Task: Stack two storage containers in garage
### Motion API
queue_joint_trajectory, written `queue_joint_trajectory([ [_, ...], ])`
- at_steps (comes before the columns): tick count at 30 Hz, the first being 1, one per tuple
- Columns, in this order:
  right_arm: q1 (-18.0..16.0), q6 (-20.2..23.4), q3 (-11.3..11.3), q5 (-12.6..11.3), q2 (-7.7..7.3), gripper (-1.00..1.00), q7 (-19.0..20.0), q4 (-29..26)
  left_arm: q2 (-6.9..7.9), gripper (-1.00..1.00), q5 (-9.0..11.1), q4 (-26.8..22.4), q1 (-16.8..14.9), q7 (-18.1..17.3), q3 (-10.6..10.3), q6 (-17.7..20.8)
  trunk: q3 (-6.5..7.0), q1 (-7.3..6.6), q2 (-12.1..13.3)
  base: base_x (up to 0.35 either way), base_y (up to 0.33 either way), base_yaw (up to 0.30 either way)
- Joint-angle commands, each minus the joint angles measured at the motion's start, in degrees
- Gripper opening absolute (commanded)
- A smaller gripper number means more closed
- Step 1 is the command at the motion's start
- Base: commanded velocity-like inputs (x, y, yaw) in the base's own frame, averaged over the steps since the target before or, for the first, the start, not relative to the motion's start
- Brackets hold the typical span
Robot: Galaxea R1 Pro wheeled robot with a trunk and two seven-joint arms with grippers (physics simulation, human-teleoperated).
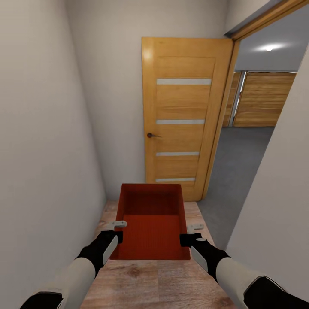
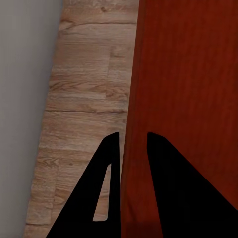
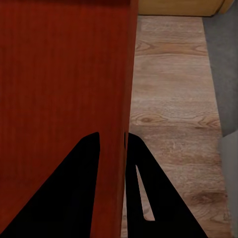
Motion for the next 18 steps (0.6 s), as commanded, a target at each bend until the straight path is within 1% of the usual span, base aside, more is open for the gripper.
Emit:
queue_joint_trajectory([
  [1,0.0,0.4,0.3,-1.5,-1.19,-1.00,-0.4,2.5,0.88,-1.00,0.6,-2.3,-0.1,0.4,-0.1,0.0,-0.14,0.06,-0.1,0.236,0.000,0.000],
  [18,0.0,0.3,0.3,-1.5,-1.23,-1.00,-0.4,2.5,0.88,-1.00,0.6,-2.3,-0.1,0.4,-0.1,0.0,-0.14,0.06,-0.1,0.313,0.000,0.000],
])
